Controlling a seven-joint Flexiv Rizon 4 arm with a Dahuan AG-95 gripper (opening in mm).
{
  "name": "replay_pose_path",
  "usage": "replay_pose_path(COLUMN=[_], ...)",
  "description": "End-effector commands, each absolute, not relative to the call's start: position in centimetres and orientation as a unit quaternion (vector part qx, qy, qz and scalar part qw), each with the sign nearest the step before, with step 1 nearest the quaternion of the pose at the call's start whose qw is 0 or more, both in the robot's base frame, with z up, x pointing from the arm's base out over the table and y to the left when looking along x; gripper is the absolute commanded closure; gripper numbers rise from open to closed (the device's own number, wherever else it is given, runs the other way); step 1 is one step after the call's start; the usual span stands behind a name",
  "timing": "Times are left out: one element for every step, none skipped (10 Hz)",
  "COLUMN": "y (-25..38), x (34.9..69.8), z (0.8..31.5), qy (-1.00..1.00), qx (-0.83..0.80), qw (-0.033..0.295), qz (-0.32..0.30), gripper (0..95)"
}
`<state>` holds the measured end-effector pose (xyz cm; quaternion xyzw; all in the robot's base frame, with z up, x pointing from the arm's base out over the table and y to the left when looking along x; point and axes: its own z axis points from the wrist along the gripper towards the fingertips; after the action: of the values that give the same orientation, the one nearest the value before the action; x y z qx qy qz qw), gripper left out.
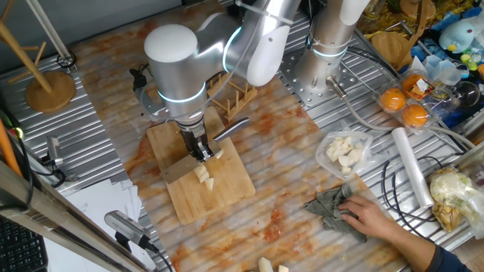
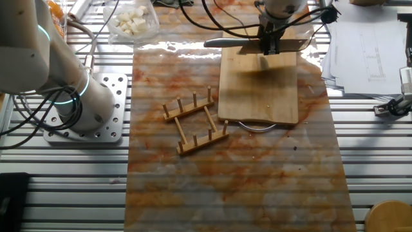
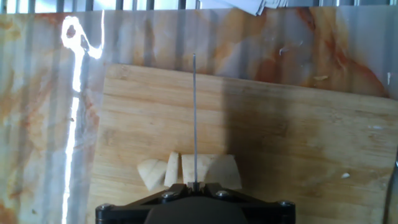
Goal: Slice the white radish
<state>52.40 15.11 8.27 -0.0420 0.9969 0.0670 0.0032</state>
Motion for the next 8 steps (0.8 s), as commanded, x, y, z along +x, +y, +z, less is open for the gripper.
replay_pose_path(y=[15.23, 15.31, 15.32, 15.53, 15.55, 15.6, 15.61, 15.61], x=[52.47, 52.46, 52.46, 52.49, 52.49, 52.46, 52.46, 52.46], z=[8.12, 8.0, 7.96, 7.81, 7.77, 7.75, 7.72, 7.71], qy=[0.997, 0.997, 0.997, 0.997, 0.997, 0.997, 0.997, 0.997], qx=[-0.041, -0.04, -0.04, -0.039, -0.039, -0.039, -0.039, -0.039], qw=[0.006, 0.007, 0.007, 0.008, 0.009, 0.009, 0.01, 0.009], qz=[0.066, 0.066, 0.066, 0.066, 0.066, 0.065, 0.065, 0.065], gripper=[95.0, 95.0, 95.0, 95.0, 95.0, 95.0, 95.0, 95.0])
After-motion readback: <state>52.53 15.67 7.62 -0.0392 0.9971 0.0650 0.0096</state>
